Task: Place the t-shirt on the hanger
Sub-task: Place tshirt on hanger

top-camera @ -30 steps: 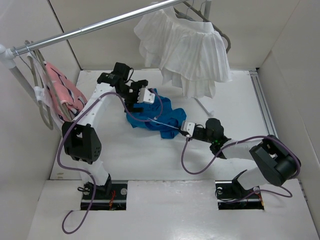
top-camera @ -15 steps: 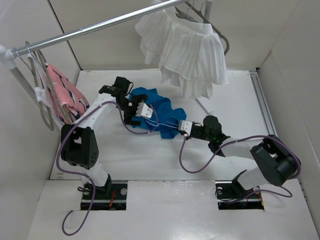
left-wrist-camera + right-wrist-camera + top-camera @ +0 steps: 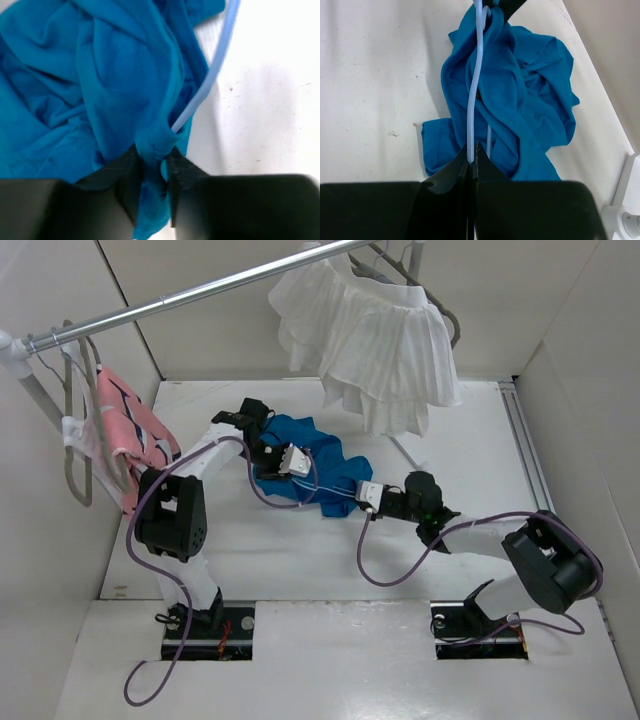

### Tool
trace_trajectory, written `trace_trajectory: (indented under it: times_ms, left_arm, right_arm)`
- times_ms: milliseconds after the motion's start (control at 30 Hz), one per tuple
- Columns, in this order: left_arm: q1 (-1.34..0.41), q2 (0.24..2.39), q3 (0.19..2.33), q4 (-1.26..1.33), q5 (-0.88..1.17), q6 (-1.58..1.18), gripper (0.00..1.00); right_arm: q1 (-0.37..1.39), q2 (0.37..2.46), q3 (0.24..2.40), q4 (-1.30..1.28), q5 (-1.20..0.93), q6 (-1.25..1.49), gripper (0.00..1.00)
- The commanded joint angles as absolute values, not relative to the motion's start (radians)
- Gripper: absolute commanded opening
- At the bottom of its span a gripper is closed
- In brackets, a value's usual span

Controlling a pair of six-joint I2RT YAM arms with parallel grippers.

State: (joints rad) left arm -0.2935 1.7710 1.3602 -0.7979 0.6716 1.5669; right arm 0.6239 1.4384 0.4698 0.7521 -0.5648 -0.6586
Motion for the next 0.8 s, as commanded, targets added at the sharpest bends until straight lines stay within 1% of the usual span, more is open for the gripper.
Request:
trace_trajectory:
  times_ms: [0,133,200,233,267,300,367,400,500,533,567,767]
  left_arm:
    - [-0.299,1.717,1.393,-0.888,0.765,1.584,0.17]
    - [-0.319,1.681,1.338,-0.897,0.765,1.606,0.17]
    - [-0.328,1.671,1.327,-0.925,0.798,1.606,0.18]
    - [-0.328,1.671,1.327,-0.925,0.811,1.606,0.28]
    - [-0.328,1.661,1.318,-0.925,0.824,1.606,0.34]
    - [-0.328,1.661,1.318,-0.925,0.848,1.606,0.38]
    - [-0.328,1.652,1.309,-0.891,0.848,1.568,0.38]
    - [-0.328,1.643,1.308,-0.844,0.848,1.545,0.3]
    - [-0.328,1.643,1.308,-0.81,0.812,1.488,0.18]
    - [-0.328,1.643,1.308,-0.81,0.802,1.488,0.05]
    - [-0.328,1.643,1.321,-0.81,0.793,1.488,0.0]
    - [-0.328,1.643,1.35,-0.867,0.793,1.482,0.0]
  right_arm:
    - [0.641,1.407,0.526,0.799,-0.578,-0.66,0.0]
    - [0.641,1.407,0.566,0.799,-0.578,-0.66,0.0]
    - [0.65,1.416,0.58,0.799,-0.578,-0.669,0.0]
    - [0.65,1.416,0.592,0.799,-0.578,-0.669,0.0]
    - [0.65,1.416,0.592,0.79,-0.587,-0.669,0.0]
    - [0.66,1.416,0.601,0.79,-0.588,-0.669,0.0]
    - [0.66,1.404,0.601,0.79,-0.588,-0.669,0.0]
    - [0.66,1.404,0.601,0.79,-0.588,-0.669,0.0]
    - [0.66,1.384,0.601,0.781,-0.578,-0.669,0.0]
    - [0.66,1.384,0.601,0.772,-0.578,-0.669,0.0]
    - [0.66,1.375,0.601,0.772,-0.578,-0.669,0.0]
    - [0.66,1.384,0.601,0.762,-0.569,-0.669,0.0]
